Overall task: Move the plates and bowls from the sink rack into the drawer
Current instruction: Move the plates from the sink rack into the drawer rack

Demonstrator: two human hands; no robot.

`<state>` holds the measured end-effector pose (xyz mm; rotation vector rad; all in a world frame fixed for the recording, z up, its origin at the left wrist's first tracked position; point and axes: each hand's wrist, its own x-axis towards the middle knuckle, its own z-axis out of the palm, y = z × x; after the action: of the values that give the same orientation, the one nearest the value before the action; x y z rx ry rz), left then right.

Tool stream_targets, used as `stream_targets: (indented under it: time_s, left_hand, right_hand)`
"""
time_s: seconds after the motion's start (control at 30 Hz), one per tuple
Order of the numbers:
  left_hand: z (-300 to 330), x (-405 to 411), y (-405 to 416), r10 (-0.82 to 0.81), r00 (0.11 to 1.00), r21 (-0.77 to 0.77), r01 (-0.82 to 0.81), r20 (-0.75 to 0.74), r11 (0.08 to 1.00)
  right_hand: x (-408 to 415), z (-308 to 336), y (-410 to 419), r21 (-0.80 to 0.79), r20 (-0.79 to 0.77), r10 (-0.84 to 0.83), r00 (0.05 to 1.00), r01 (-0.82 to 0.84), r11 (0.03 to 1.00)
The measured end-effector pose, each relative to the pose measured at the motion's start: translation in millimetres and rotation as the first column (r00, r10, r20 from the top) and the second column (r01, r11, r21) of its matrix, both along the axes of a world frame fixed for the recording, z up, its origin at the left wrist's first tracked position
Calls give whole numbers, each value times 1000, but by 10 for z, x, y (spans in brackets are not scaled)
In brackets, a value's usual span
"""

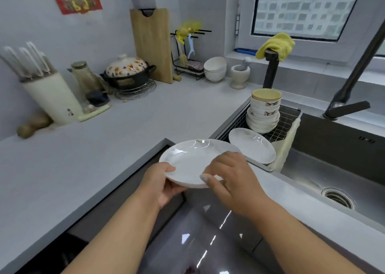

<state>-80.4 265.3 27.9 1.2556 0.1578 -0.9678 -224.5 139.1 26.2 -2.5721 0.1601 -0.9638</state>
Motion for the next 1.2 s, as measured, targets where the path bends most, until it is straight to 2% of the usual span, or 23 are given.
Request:
stream_targets:
  time_s: [0.07, 0.13, 0.2, 0.27, 0.33, 0.37, 0.43, 0.47, 0.5, 0.6, 0.77, 0.9, 1.1, 1.2]
  left_hand:
    - [17, -27, 298, 101, 995, 27, -101, 21, 995]
    - [36, -51, 598, 178, 983, 41, -180, 46, 983]
    - [37, -61, 890, 239, 968, 29, -241, 72, 970]
    - [-9, -62, 1159, 298, 951, 10, -300, 80, 954]
    - [-63, -95, 1424, 368, 927, 23, -370, 77, 929]
    - [-86, -126, 1550, 397, 915, 30, -400, 75, 916]
    - [-123, -195, 1827, 451, 890, 60, -455, 70, 889]
    - [-144, -226, 1984, 475, 877, 78, -480, 75, 874]
    - [-167, -256, 2146, 498, 863, 97, -504, 79, 858]
    - [-302, -325, 2720, 524, 844, 186, -537, 117, 823]
    - [-524, -467, 3914, 541, 822, 330, -568, 178, 754]
    - [-794, -597, 4964, 556, 803, 457, -585, 214, 670]
    - [-1176, -862, 6267, 590, 774, 578, -596, 229, 558]
    - [-1356, -958, 6711, 511, 803, 681, -561, 308, 471]
  right_hand:
    - [64, 12, 150, 110, 46, -98, 994, 92, 990]
    - [149, -15, 295, 256, 2, -200, 980, 193, 947]
    - [241, -23, 460, 462, -115, -189, 975, 221, 859]
    - [336, -13, 647, 652, -160, -123, 979, 199, 732]
    - [432, -21, 876, 838, -215, 8, 976, 181, 516]
    - [482, -49, 1003, 920, -217, 105, 971, 167, 355]
    - [565, -139, 1279, 983, -185, 238, 953, 177, 56]
    - [594, -170, 1436, 983, -174, 273, 946, 184, -12]
    - [618, -183, 1598, 982, -177, 303, 936, 190, -14]
    - [660, -193, 2120, 973, -233, 343, 910, 214, 91]
    - [769, -295, 3087, 948, -298, 455, 839, 317, 35]
    - [871, -405, 3910, 926, -344, 565, 750, 371, 71]
    - [1055, -790, 5056, 885, -459, 636, 620, 376, 273]
    - [1141, -1025, 5477, 845, -535, 629, 563, 371, 386]
